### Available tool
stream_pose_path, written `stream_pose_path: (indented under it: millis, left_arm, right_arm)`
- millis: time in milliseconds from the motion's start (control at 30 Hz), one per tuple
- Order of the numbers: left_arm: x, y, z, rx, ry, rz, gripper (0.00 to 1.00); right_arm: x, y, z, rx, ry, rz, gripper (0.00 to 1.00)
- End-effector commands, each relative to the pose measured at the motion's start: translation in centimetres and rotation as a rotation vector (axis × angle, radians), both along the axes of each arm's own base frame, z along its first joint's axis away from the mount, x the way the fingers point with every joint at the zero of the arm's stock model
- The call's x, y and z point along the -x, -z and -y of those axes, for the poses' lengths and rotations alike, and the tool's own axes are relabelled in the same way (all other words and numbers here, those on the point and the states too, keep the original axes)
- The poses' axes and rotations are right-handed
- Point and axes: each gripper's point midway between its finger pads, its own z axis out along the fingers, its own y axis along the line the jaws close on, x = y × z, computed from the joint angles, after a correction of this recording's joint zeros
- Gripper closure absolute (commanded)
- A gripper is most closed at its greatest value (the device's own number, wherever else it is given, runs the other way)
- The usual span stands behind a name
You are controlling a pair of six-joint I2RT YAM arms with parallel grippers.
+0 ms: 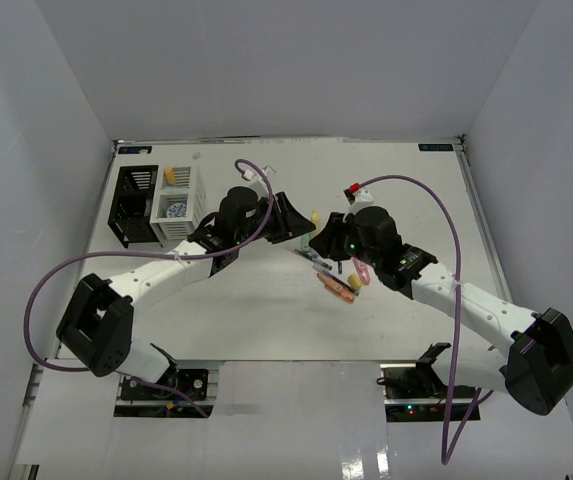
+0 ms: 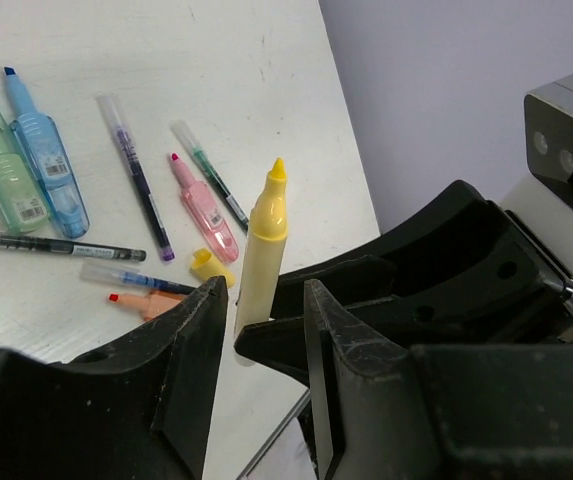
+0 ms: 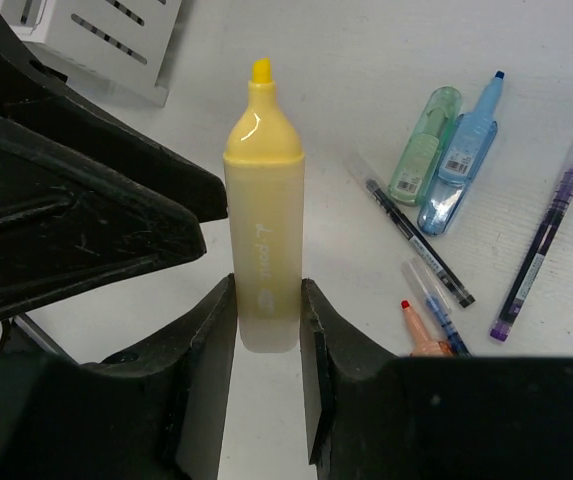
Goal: Sort the stationery into containers
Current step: Pick up the pen from the center of the board, then close the pen cap on the pen.
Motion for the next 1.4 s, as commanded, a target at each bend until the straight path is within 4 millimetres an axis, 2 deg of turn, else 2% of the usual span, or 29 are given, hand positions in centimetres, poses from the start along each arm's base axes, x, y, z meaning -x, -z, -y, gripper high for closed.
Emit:
stream_pose_path:
  millis: [0, 367, 667, 800, 867, 933, 967, 1033, 1067, 1167, 1200, 1300, 1367]
  left_arm:
    - [-0.9, -1.6, 0.2, 0.009, -0.022, 0.039, 0.53]
    - [-0.8, -1.3, 1.5, 0.005, 0.021, 0.047, 0.52]
    - [-0.5, -0.1, 1.5, -0.013, 0.024, 0.03, 0.59]
    - [-0.5, -0.2, 1.7, -0.009, 0.034, 0.038, 0.75]
    - [-0.4, -0.3, 1.9, -0.005, 0.044, 0.044, 0.88]
    - [-0.2, -0.4, 2.0, -0.001, 0.056, 0.053, 0.97]
    - [-0.1, -0.3, 1.9, -0.003, 0.058, 0.055, 1.0]
    - [-0.1, -0.3, 1.8, -0.008, 0.059, 0.069, 1.0]
    - [-0.2, -0.3, 1.7, -0.02, 0.063, 0.093, 1.0]
    - [-0.7, -0.2, 0.8, -0.069, 0.034, 0.134, 1.0]
    - [-0.9, -0.3, 0.4, -0.099, 0.032, 0.176, 1.0]
    - [-1.8, 0.3, -1.2, -0.193, 0.012, 0.234, 1.0]
    - [-2.2, 0.9, -2.4, -0.238, 0.008, 0.245, 1.0]
  right_arm:
    - [-1.1, -3.8, -1.0, -0.078, 0.01, 0.086, 0.92]
    - [-1.2, -4.0, -1.3, -0.087, 0.004, 0.094, 0.92]
    - [-1.5, -4.7, -1.3, -0.109, 0.021, 0.112, 0.92]
    - [-1.4, -4.4, -1.3, -0.111, 0.023, 0.103, 0.92]
    - [-1.4, -4.3, -1.3, -0.112, 0.024, 0.1, 0.92]
    - [-1.4, -4.3, -1.3, -0.113, 0.021, 0.102, 0.9]
    - [-1.3, -4.2, -1.3, -0.107, 0.019, 0.099, 0.83]
    - [-1.3, -4.1, -1.2, -0.101, 0.017, 0.098, 0.74]
    - [-1.0, -3.8, -1.2, -0.091, 0.008, 0.09, 0.61]
    - [-0.7, -3.0, -0.8, -0.049, -0.005, 0.078, 0.4]
    - [-0.3, -2.4, -0.5, -0.022, -0.011, 0.063, 0.29]
    - [0.7, -0.7, 0.7, 0.052, -0.027, 0.034, 0.17]
    - [1.1, -0.2, 1.4, 0.088, -0.038, 0.036, 0.13]
